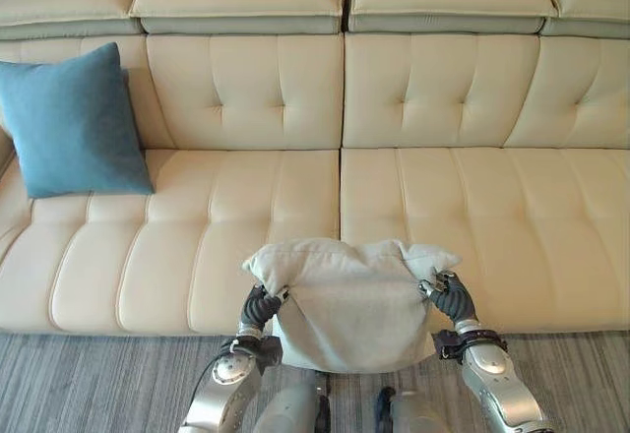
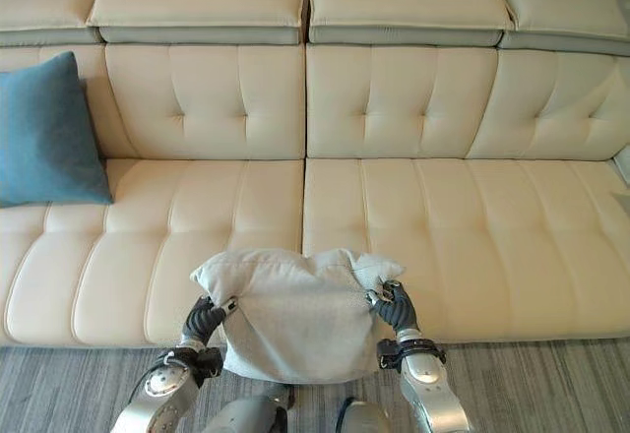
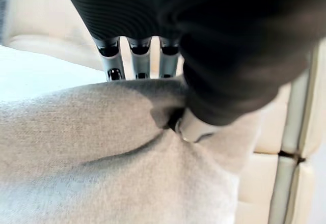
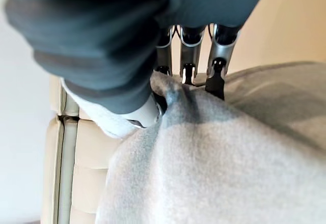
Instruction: Pick up all the scattered cushions and arrange them neatly on the sofa.
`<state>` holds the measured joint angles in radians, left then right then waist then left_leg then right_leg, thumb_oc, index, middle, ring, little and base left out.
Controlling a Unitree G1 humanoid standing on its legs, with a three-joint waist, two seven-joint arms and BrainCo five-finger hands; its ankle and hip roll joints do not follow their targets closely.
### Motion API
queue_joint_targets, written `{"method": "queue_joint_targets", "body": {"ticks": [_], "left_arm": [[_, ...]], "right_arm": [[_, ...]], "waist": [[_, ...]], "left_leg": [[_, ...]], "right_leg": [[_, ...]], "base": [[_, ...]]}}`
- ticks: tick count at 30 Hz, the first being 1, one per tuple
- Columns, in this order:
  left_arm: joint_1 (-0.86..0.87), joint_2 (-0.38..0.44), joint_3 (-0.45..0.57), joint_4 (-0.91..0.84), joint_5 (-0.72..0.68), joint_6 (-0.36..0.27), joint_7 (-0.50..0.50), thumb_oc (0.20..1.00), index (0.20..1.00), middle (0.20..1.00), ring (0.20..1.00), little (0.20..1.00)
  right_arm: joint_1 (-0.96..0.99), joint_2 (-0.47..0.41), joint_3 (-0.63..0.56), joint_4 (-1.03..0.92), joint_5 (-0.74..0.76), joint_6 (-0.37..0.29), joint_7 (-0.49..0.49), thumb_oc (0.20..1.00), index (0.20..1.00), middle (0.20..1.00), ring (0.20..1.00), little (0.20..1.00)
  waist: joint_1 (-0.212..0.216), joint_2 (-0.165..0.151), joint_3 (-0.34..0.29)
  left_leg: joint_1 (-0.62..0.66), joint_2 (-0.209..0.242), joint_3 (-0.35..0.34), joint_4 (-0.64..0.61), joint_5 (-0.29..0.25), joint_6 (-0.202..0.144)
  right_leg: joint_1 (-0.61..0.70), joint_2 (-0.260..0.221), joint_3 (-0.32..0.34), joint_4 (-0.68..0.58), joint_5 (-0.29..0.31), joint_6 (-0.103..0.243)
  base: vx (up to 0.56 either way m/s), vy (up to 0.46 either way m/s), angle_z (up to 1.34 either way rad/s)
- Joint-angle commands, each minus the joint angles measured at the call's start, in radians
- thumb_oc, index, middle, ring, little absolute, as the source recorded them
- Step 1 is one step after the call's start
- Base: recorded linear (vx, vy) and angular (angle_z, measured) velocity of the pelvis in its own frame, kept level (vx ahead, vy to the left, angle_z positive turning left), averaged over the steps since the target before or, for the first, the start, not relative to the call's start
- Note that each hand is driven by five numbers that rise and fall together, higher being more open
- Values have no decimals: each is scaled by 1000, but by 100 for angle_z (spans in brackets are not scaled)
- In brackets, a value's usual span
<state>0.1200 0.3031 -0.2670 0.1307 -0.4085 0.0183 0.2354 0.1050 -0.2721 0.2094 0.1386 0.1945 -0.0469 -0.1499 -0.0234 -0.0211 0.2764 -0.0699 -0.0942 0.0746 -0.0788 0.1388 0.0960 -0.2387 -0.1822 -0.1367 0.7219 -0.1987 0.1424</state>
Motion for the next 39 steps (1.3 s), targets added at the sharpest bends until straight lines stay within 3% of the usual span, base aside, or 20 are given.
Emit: {"method": "queue_joint_targets", "body": {"ticks": [1,4,8,18,25,33,39], "left_arm": [[-50,15,76,-87,38,-98,24,200,200,200,200,200],[-82,16,83,-84,48,-102,33,200,200,200,200,200],[-124,-2,72,-96,72,-112,57,200,200,200,200,200],[-399,5,52,-121,87,-128,193,200,200,200,200,200],[-598,46,34,-14,95,-134,277,200,200,200,200,200],[-873,97,-14,150,81,-158,391,200,200,200,200,200],[-932,73,-21,229,83,-146,426,200,200,200,200,200]], "right_arm": [[-78,-9,-29,-29,-15,-59,-33,200,200,200,200,200],[-120,-10,-26,-28,-16,-60,-46,200,200,200,200,200],[-179,-11,-6,-54,-33,-60,-67,200,200,200,200,200],[-520,-13,85,-94,-46,-31,-160,200,200,200,200,200],[-750,-8,157,37,-8,-10,-214,200,200,200,200,200],[-1036,26,208,194,-18,12,-328,200,200,200,200,200],[-1047,57,197,232,-92,40,-400,200,200,200,200,200]], "waist": [[16,-2,-36],[26,-7,-33],[32,-26,-75],[27,-25,-121],[38,-25,-113],[65,-24,-25],[63,-19,16]], "left_leg": [[19,62,-6,-9,-99,-72],[33,69,11,-9,-112,-84],[69,70,23,-9,-136,-87],[105,82,15,-9,-166,-107],[97,85,9,-9,-166,-114],[-51,77,-24,23,-131,-112],[-156,71,-37,93,-138,-111]], "right_leg": [[77,64,-27,-341,111,-44],[87,81,-31,-650,179,-27],[189,82,-42,-776,224,-12],[272,88,-59,-809,192,-25],[270,89,-64,-809,191,-26],[133,86,-66,-763,195,-35],[53,73,-69,-721,195,-41]], "base": [[123,40,-5],[146,-34,-9],[178,-53,-12],[106,-38,-4],[29,-13,7],[-52,7,12],[3,21,14]]}}
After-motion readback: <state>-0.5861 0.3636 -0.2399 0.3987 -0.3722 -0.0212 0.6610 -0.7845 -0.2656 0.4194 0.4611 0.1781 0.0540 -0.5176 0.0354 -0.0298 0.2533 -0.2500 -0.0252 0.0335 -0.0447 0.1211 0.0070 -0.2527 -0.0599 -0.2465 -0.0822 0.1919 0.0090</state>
